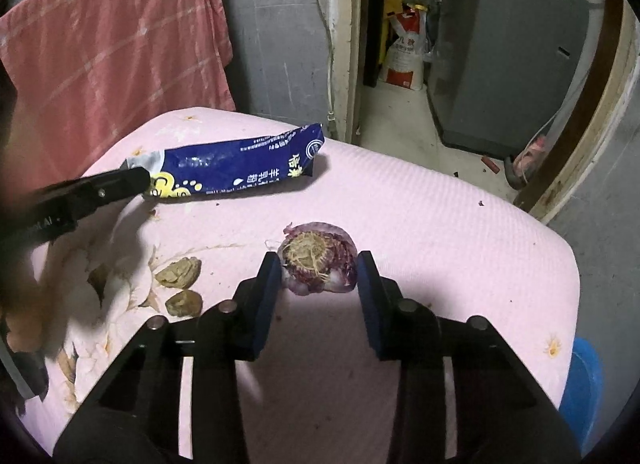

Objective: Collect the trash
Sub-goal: 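Grasp the purple onion skin with the right gripper while the left gripper grasps the blue wrapper, then lift both held pieces and carry them over the blue bucket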

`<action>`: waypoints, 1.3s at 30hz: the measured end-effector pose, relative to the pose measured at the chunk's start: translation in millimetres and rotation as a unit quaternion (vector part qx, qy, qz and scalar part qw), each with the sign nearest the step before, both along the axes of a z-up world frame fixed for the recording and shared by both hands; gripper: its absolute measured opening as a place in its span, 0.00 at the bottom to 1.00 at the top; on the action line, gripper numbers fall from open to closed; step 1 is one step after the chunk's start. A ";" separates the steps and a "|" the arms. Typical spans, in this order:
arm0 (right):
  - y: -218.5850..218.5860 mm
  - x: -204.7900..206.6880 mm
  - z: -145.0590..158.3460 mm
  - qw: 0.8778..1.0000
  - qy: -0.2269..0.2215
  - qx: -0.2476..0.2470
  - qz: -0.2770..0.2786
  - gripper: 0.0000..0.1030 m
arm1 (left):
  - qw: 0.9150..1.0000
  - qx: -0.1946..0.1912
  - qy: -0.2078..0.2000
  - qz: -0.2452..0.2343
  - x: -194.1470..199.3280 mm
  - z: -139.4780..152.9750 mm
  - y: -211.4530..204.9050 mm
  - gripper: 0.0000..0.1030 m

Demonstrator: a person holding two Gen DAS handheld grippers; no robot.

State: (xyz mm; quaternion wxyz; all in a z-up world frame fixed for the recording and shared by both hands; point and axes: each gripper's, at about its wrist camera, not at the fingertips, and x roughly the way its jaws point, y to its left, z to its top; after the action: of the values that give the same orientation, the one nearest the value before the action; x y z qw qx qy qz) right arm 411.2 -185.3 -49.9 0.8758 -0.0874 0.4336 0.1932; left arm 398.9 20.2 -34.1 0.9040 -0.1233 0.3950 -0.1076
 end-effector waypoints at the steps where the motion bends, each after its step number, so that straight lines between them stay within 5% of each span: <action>1: 0.2 -1.1 0.1 1.000 -0.001 -0.001 0.001 0.36 | 1.000 0.000 -0.004 0.001 -2.1 1.8 0.4 0.09; 8: -9.3 -24.9 13.3 0.999 -0.035 0.017 0.005 0.35 | 0.999 0.008 -0.035 0.006 -22.1 14.0 -2.7 0.08; 16: -31.5 -80.4 52.2 0.988 -0.142 0.059 -0.009 0.35 | 0.995 0.015 -0.097 0.004 -58.1 39.0 -20.6 0.07; 27: -82.2 -165.7 125.4 0.943 -0.324 0.053 -0.057 0.35 | 0.978 -0.001 -0.205 -0.024 -109.1 106.1 -73.0 0.07; 39: -154.0 -226.4 155.1 0.911 -0.390 0.038 -0.129 0.35 | 0.958 -0.024 -0.275 -0.074 -156.2 149.2 -160.7 0.08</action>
State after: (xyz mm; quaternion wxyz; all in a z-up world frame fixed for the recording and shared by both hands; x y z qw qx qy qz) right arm 184.8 -339.2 105.2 0.9951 -0.0659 0.0575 0.0452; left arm 242.7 -140.5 115.1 0.9640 -0.0804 0.1365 -0.2136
